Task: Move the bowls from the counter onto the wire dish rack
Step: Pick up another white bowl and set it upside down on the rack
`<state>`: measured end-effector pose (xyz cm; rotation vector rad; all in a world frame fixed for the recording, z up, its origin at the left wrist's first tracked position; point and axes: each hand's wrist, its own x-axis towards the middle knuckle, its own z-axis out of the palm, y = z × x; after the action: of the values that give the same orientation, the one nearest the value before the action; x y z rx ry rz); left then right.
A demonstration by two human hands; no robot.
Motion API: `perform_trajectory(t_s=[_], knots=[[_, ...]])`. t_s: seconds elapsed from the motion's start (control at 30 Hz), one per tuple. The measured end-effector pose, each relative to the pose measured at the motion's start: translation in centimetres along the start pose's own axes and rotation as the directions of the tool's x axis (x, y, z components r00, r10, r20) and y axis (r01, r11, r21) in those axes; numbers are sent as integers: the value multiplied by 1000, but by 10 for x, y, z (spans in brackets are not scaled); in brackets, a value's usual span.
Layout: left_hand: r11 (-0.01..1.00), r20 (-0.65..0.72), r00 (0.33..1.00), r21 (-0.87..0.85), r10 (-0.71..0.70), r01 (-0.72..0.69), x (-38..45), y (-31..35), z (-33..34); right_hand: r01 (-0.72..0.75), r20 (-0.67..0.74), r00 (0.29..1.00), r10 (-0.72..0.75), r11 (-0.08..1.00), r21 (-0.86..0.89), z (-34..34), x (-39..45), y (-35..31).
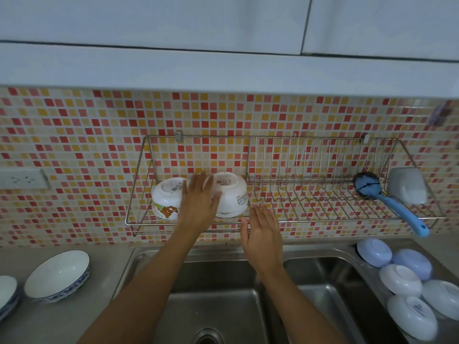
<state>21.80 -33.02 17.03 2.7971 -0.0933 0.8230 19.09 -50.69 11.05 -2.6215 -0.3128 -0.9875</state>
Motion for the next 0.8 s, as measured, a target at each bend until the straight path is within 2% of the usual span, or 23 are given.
perform_trajectory(t_s=[0.1, 0.2, 0.43, 0.67, 0.8], knots=[[969, -117, 966, 64, -230, 238, -19, -2, 1, 5, 3, 1000, -5, 1000, 4, 0, -1, 0], [947, -122, 942, 33, -313, 319, -32, -6, 1, 19, -4, 1000, -19, 1000, -16, -1, -2, 0], [954, -14, 954, 31, -299, 299, -38, -10, 1, -35, 49, 998, 37, 999, -28, -7, -5, -8], [992, -31, 996, 97, -80, 83, -80, -31, -4, -75, 158, 985, 74, 997, 2, -15, -46, -23], [993, 20, 999, 107, -48, 46, -129, -51, -5, -71, 273, 960, 58, 997, 38, 1, -83, -49]])
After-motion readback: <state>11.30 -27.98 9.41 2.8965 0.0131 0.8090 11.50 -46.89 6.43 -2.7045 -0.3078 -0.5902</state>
